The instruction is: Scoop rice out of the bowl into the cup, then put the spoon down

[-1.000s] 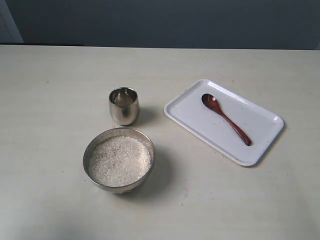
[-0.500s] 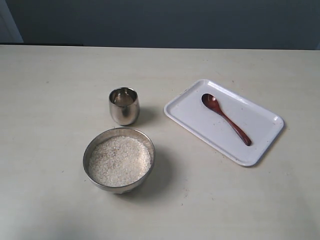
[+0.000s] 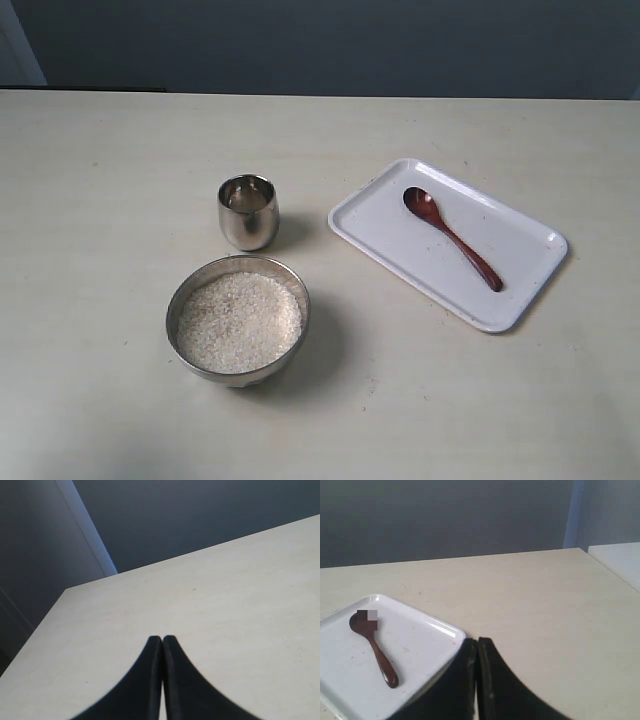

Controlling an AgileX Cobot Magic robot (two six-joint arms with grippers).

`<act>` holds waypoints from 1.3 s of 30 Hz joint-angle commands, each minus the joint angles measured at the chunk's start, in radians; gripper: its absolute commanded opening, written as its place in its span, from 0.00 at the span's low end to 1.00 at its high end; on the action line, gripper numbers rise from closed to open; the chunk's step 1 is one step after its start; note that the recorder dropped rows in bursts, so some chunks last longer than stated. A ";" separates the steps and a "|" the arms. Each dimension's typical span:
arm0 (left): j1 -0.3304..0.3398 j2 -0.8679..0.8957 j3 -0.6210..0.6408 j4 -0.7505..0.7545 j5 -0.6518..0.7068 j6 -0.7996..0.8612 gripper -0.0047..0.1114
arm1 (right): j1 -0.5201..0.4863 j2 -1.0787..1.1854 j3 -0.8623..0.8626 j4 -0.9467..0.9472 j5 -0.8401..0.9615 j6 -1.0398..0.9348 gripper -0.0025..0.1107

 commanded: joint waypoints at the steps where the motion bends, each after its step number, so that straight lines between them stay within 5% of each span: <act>1: 0.000 -0.005 -0.002 0.000 -0.010 -0.007 0.04 | 0.002 -0.004 0.002 -0.012 -0.004 -0.008 0.02; 39: 0.000 -0.005 -0.002 0.000 -0.010 -0.007 0.04 | 0.002 -0.004 0.002 -0.005 -0.006 -0.029 0.02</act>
